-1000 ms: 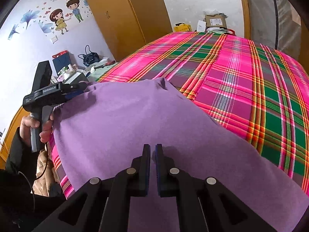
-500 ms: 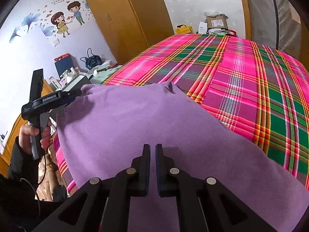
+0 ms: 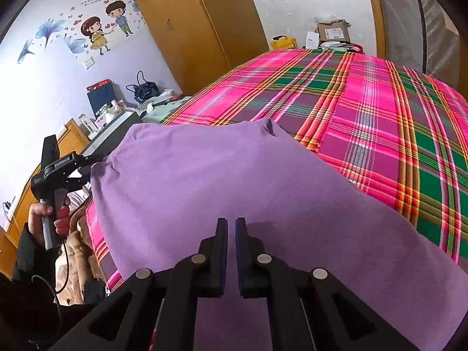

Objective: Fold clothes
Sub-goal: 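Move the open left gripper to the edge of the folded lilac sweatshirt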

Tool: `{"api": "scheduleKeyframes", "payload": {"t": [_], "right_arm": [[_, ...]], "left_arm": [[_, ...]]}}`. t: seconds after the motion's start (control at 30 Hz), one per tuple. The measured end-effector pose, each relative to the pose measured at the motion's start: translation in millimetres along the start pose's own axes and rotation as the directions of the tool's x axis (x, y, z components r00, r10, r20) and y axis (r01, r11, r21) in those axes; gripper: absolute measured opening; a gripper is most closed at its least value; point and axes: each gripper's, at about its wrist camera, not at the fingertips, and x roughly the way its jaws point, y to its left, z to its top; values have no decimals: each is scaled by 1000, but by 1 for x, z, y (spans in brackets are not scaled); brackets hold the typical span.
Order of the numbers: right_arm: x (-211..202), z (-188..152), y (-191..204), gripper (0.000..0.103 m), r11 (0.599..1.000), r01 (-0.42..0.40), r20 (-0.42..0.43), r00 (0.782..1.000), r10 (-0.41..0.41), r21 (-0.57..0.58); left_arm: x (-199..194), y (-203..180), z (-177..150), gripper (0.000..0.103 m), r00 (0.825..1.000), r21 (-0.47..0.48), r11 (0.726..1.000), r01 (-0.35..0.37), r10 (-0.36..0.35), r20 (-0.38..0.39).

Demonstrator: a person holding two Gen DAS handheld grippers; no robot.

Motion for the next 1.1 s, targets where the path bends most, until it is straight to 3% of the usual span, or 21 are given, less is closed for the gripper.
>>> {"api": "scheduleKeyframes", "payload": {"t": [0.2, 0.53, 1.1], "right_arm": [[-1, -3, 4, 5, 1000, -6, 4, 1000, 6, -3], [-5, -8, 4, 5, 1000, -11, 7, 1000, 11, -4], [-4, -9, 5, 5, 1000, -13, -4, 1000, 13, -7]], "left_arm": [[-9, -30, -13, 80, 1000, 83, 996, 25, -26, 1], [-1, -46, -32, 80, 996, 150, 985, -88, 91, -15], [6, -54, -44, 79, 998, 194, 979, -66, 65, 13]]}}
